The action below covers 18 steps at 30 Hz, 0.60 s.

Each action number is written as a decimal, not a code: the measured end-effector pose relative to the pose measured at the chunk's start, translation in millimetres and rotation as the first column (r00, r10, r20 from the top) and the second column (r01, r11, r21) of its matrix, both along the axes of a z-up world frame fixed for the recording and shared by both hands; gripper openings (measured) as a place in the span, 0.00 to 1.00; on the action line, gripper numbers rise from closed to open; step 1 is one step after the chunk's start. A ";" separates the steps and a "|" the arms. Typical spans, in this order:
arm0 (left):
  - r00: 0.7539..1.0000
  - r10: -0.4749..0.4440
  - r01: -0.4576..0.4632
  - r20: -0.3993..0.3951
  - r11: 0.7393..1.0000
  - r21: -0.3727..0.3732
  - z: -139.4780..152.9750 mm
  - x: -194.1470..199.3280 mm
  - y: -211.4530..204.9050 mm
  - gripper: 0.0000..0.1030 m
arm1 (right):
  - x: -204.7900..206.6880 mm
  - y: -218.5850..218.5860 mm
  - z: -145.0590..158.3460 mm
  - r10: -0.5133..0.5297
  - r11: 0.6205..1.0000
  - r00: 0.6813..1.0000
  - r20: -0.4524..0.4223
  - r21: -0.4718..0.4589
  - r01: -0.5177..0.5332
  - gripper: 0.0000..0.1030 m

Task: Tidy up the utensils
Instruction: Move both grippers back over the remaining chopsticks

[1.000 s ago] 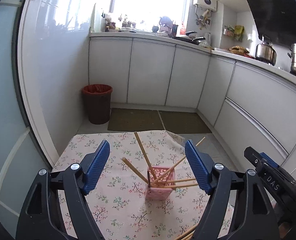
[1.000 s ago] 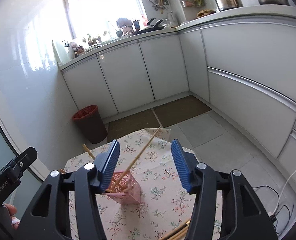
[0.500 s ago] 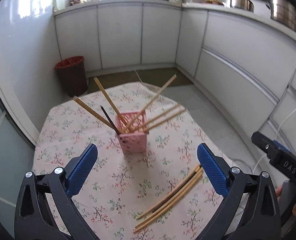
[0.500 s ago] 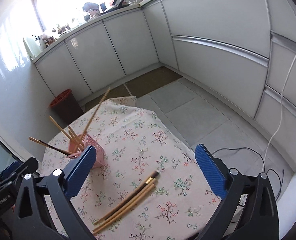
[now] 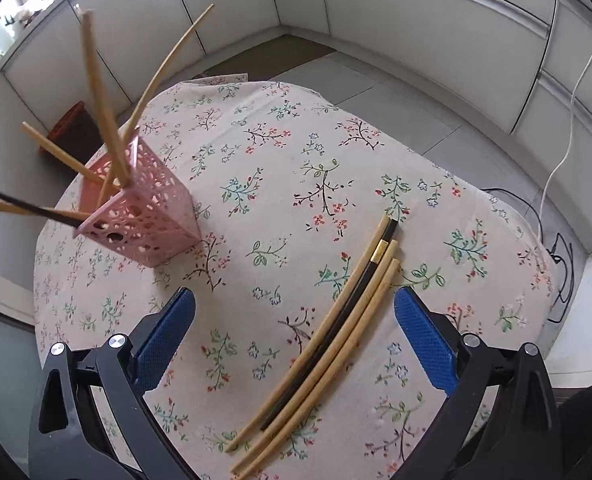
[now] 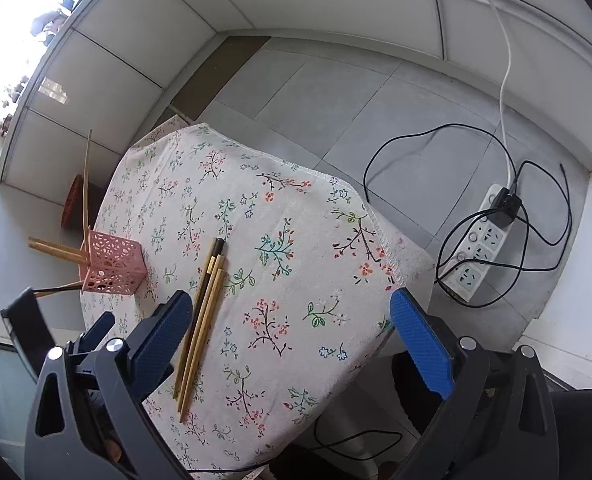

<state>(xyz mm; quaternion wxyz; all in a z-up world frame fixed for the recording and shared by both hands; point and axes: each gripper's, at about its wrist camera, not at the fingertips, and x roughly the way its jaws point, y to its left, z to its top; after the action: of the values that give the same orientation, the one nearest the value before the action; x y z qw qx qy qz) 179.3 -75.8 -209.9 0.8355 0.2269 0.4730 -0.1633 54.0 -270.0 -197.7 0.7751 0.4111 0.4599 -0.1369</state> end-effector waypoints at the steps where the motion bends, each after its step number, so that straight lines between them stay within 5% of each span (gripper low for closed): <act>1: 1.000 -0.002 0.002 -0.001 1.000 0.010 -5.4 5.2 -3.1 0.93 | -1.0 -1.3 -1.8 0.001 1.000 1.000 -0.002 0.013 -0.001 0.93; 6: 0.999 -0.042 0.041 0.027 0.998 0.039 -23.2 16.8 -13.3 0.91 | 3.5 -7.0 -7.9 0.008 0.998 1.000 -0.027 0.055 -0.006 0.93; 9: 0.999 -0.033 0.030 0.035 0.997 0.076 -32.9 23.5 -17.9 0.82 | 5.5 -7.6 -12.8 0.018 0.996 0.999 -0.035 0.093 -0.014 0.93; 15: 0.999 -0.032 0.031 0.021 0.998 0.048 -29.4 28.4 -17.0 0.82 | 2.7 -12.5 -15.9 -0.003 0.993 0.999 -0.044 0.118 0.008 0.93; 18: 0.991 -0.131 0.131 -0.007 0.991 -0.034 -14.4 11.9 -18.4 0.81 | 0.3 -17.7 -17.9 -0.031 0.991 0.998 -0.050 0.132 0.038 0.93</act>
<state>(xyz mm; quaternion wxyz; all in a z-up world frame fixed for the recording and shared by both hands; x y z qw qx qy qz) 191.2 -94.2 -224.3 0.8246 0.2427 0.4580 -0.2267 54.3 -287.7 -215.6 0.7322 0.4663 0.4793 -0.1294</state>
